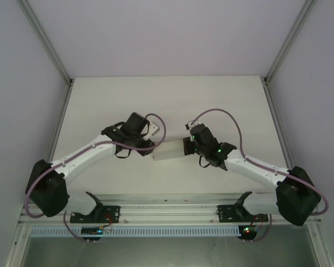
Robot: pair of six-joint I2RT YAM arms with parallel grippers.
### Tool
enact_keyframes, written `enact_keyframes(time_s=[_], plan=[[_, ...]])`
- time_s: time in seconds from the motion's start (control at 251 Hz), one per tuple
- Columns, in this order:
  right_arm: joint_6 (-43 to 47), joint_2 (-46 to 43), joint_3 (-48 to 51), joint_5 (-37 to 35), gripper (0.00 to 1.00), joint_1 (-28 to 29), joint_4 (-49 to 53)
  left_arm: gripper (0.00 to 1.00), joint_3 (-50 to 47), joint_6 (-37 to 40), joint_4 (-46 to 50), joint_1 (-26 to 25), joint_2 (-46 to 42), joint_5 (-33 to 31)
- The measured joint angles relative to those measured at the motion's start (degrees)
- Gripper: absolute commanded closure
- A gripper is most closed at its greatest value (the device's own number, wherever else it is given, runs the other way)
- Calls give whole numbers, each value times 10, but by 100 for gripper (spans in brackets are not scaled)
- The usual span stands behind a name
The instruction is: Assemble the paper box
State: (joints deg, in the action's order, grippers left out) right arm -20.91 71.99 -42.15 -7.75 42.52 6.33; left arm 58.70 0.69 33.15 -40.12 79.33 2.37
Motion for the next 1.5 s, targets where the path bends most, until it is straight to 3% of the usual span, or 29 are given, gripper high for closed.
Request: enact_keyframes(time_s=[0.088, 0.351, 0.511, 0.706, 1.134, 1.317, 1.501], plan=[[4, 0, -1, 0, 100, 0, 1, 78, 7, -3, 0, 0, 13, 2], [7, 1, -5, -5, 100, 5, 11, 75, 22, -19, 0, -1, 15, 13], [7, 3, -9, -6, 100, 5, 16, 100, 25, -32, 3, -2, 15, 12], [6, 14, -26, -27, 100, 16, 38, 100, 50, -77, 34, -2, 26, 12], [-83, 19, -39, -125, 100, 77, 79, 100, 90, -306, 76, -2, 57, 14], [-103, 16, -37, -127, 100, 78, 79, 100, 89, -331, 57, -6, 64, -4], [-108, -12, -7, -138, 100, 79, 67, 100, 80, -304, 40, -54, 65, -66]])
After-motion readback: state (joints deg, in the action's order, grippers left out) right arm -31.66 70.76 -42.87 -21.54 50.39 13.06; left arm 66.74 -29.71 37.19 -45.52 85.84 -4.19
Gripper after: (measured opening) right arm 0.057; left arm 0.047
